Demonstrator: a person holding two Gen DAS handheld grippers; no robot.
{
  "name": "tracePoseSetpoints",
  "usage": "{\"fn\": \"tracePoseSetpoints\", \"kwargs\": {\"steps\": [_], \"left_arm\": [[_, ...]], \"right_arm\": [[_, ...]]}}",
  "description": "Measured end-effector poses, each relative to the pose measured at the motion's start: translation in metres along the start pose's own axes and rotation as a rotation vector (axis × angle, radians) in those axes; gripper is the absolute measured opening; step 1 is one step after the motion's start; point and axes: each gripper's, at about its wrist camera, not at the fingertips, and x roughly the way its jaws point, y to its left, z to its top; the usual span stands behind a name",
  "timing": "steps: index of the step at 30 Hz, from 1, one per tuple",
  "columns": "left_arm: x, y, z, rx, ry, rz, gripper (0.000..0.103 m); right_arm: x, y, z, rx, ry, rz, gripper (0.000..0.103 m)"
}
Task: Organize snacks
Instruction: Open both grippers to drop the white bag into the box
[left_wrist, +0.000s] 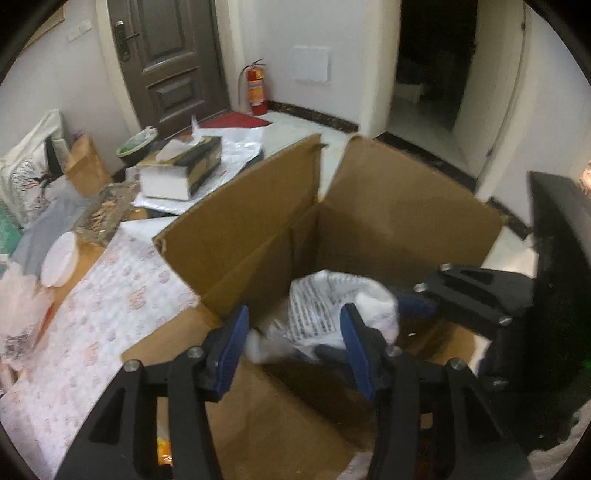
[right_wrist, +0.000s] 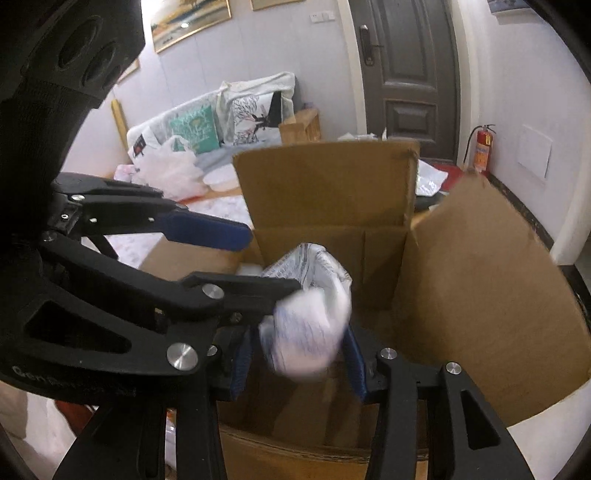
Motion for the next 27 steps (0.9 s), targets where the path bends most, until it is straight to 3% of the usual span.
{"fn": "tracePoseSetpoints", "kwargs": {"steps": [3,9,13,20,27], "left_arm": [[-0.001,0.004,-0.002,-0.013,0.004,-0.028,0.058],[-0.024,0.008,-0.008,-0.021,-0.038,0.002,0.068],[-0.047,0.012,-0.016,-0.030,-0.077,0.019,0.070],[-0.094,0.030,-0.041,-0.079,-0.158,0.045,0.072],[-0.142,0.062,-0.087,-0.163,-0.216,0.101,0.076]], "right_arm": [[-0.003,-0.001,-0.001,0.007,-0.013,0.012,0.040],[-0.008,0.011,-0.002,-0.019,-0.006,-0.007,0.046],[-0.017,0.022,0.000,-0.031,-0.027,-0.014,0.055],[-0.041,0.055,0.005,-0.068,-0.072,-0.015,0.055],[-0.062,0.107,0.008,-0.143,-0.120,0.057,0.056]]}}
